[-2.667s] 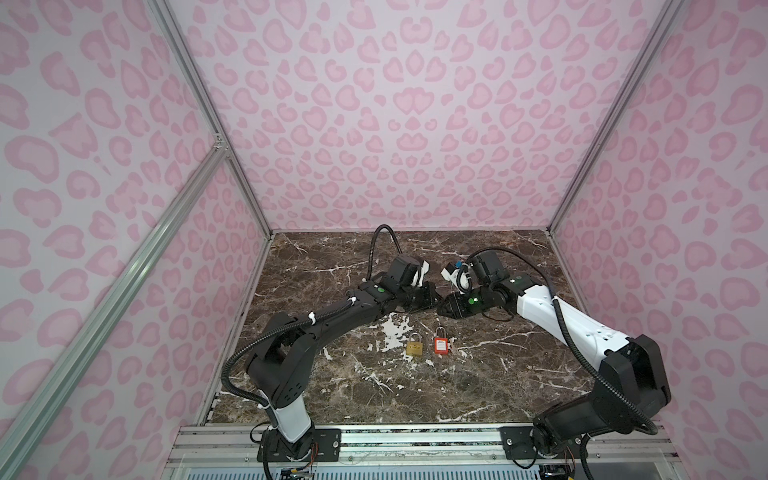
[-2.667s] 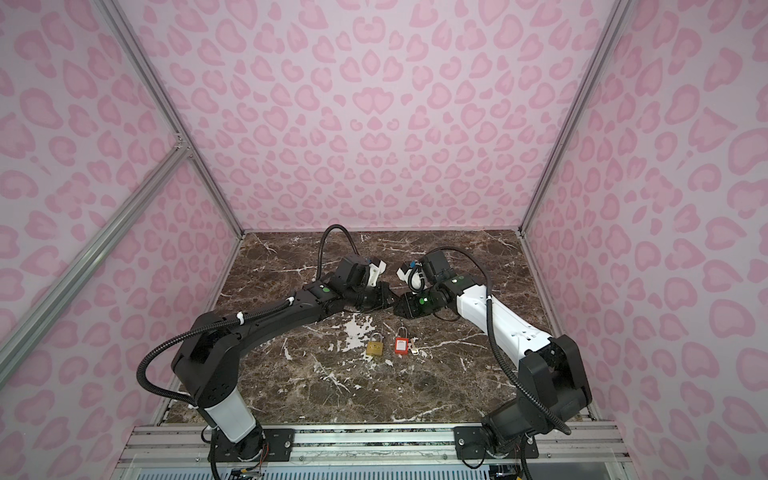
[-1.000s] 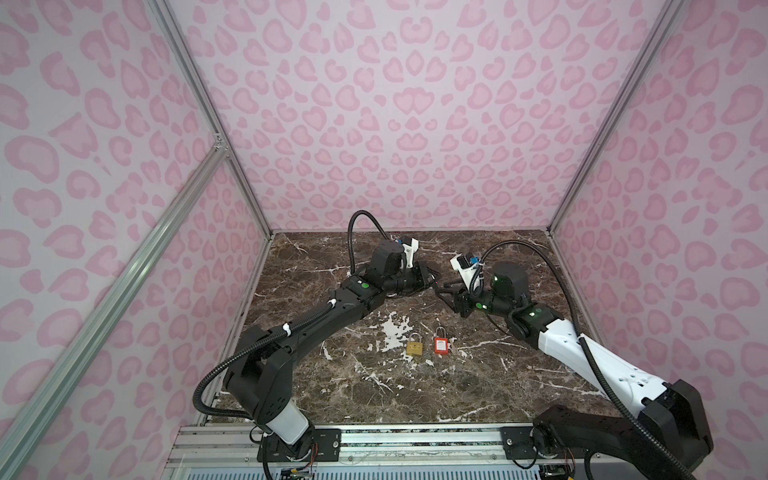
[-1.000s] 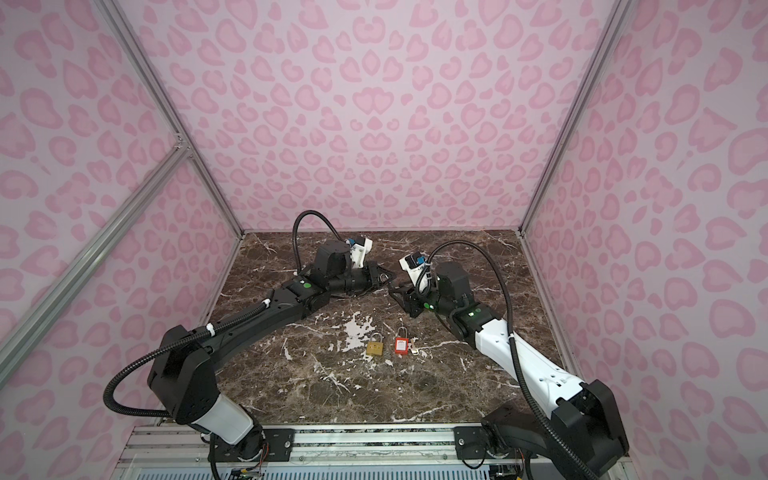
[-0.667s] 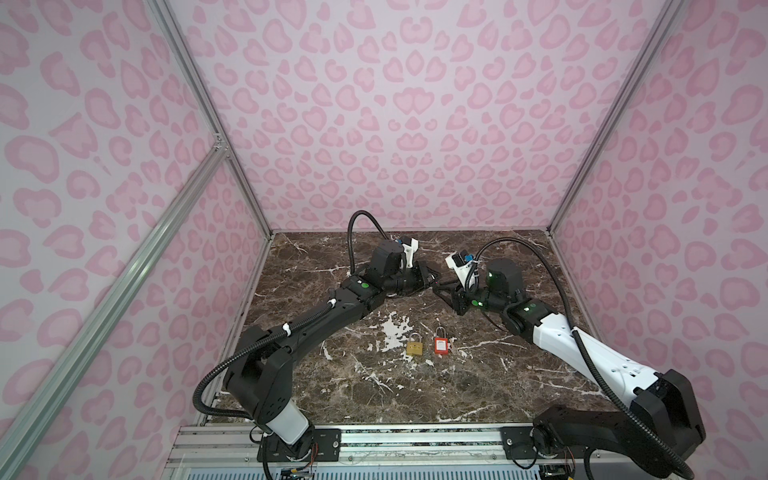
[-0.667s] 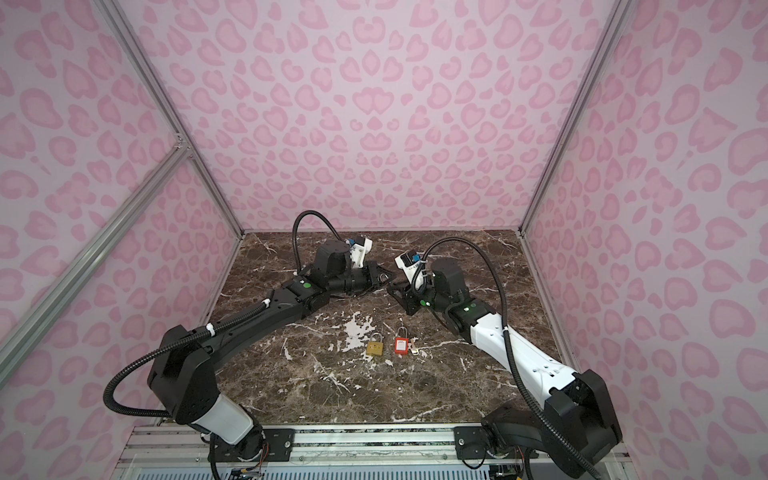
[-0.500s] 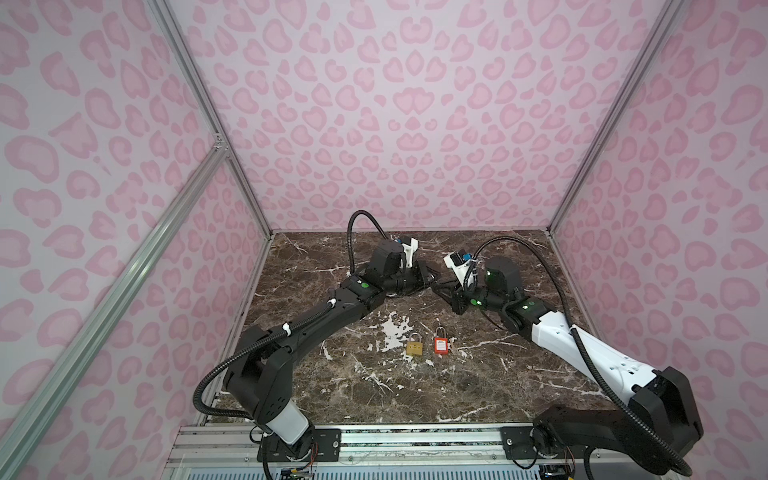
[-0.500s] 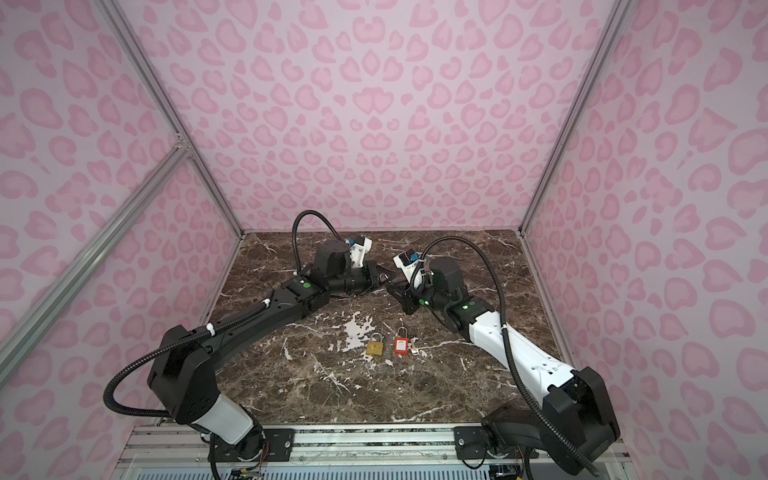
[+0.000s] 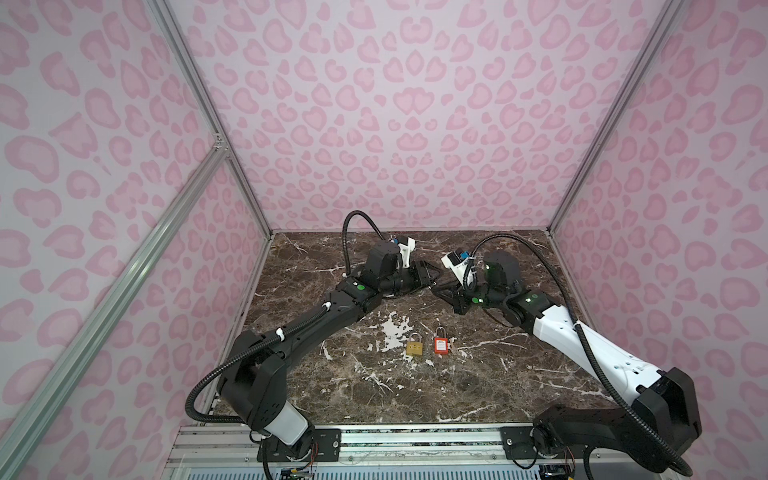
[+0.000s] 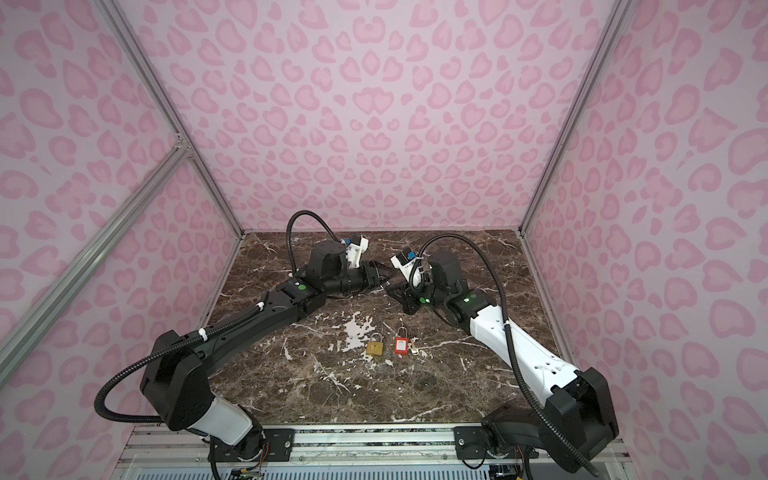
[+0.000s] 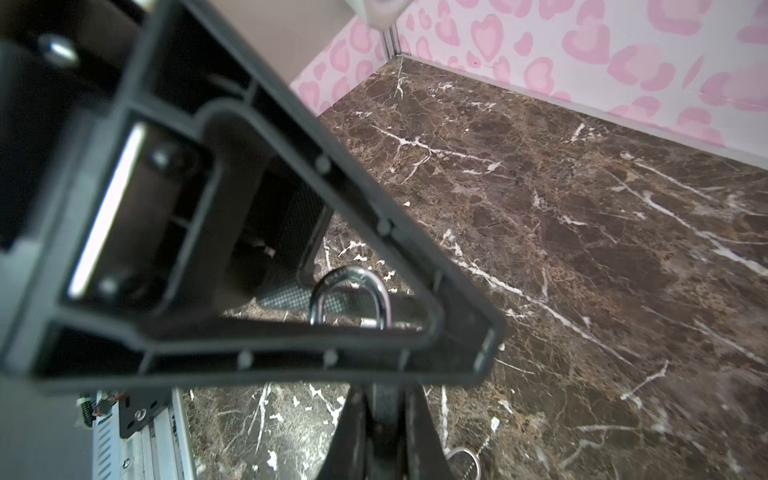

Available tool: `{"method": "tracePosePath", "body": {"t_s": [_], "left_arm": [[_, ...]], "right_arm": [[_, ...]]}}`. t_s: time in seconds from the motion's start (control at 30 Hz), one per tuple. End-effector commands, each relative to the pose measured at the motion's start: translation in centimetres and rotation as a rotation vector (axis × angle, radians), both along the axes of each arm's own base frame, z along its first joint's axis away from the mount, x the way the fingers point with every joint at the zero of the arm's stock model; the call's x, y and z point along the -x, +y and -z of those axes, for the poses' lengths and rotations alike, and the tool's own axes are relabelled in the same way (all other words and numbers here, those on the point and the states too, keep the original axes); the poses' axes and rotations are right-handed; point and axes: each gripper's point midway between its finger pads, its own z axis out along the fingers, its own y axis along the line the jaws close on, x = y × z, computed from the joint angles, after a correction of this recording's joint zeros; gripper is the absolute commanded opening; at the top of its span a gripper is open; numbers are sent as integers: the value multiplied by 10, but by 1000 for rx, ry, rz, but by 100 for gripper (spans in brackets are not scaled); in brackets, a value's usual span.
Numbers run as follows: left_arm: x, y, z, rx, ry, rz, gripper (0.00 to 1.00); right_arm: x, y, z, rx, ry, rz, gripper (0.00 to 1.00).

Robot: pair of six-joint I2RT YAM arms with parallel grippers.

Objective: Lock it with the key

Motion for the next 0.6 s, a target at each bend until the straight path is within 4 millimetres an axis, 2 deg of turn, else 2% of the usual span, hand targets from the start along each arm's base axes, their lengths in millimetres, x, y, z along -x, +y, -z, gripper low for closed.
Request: {"method": "tracePosePath", "body": {"t_s": [0.0,0.2,0.3,0.43,0.57], "left_arm": [[-1,6,-14,19,-50,-11,48],[0,18,-20,21,-75,-15,51],[6,17,-32,21,-153,41,51],[26,13,-51,-11,-343,195,53],[45,17,-64,-67,-478,313,60]], "right_arm": [[6,-3,1,-2,9,-26,0],[9,-12,-8,-41,22,-43,0],[10,-16,-17,-73,11,-50,0],[21,-19,-22,-56,-33,-100,0],[36,-24,-25,-7,-63,-158,0]]}}
